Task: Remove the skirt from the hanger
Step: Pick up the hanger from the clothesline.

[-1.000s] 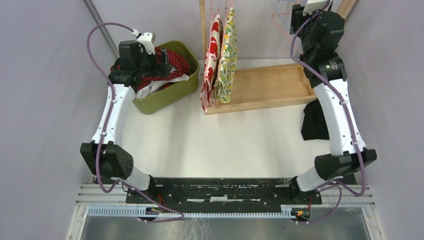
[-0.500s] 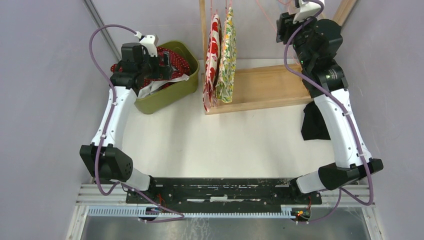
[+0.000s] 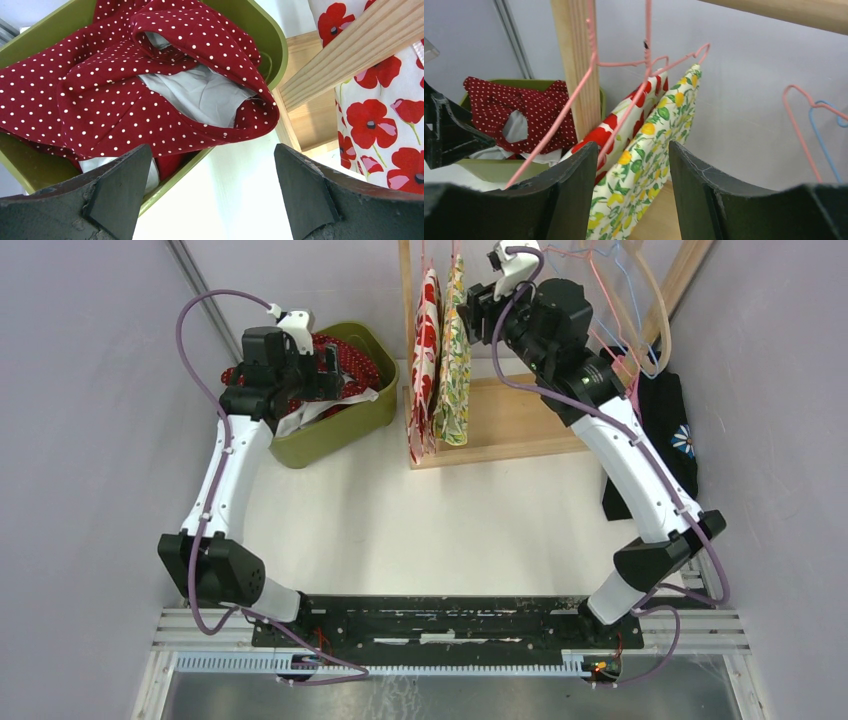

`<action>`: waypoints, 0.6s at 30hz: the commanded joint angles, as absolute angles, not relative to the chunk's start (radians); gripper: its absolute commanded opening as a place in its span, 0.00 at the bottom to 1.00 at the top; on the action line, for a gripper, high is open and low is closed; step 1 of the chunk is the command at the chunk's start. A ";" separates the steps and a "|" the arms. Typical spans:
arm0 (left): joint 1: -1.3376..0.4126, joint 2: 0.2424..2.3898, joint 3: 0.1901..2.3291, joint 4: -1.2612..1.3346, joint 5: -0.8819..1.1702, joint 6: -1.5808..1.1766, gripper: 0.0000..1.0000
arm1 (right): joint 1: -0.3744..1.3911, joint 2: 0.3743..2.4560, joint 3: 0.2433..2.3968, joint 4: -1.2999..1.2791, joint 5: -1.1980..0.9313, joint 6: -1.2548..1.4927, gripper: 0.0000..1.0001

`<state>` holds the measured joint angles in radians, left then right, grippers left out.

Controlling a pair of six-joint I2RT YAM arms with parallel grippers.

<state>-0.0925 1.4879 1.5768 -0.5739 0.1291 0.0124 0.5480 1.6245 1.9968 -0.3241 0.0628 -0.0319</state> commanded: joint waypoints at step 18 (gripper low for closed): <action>-0.116 1.385 1.574 -0.565 0.120 0.052 0.99 | 0.612 1.860 2.213 -0.167 0.288 -0.090 0.60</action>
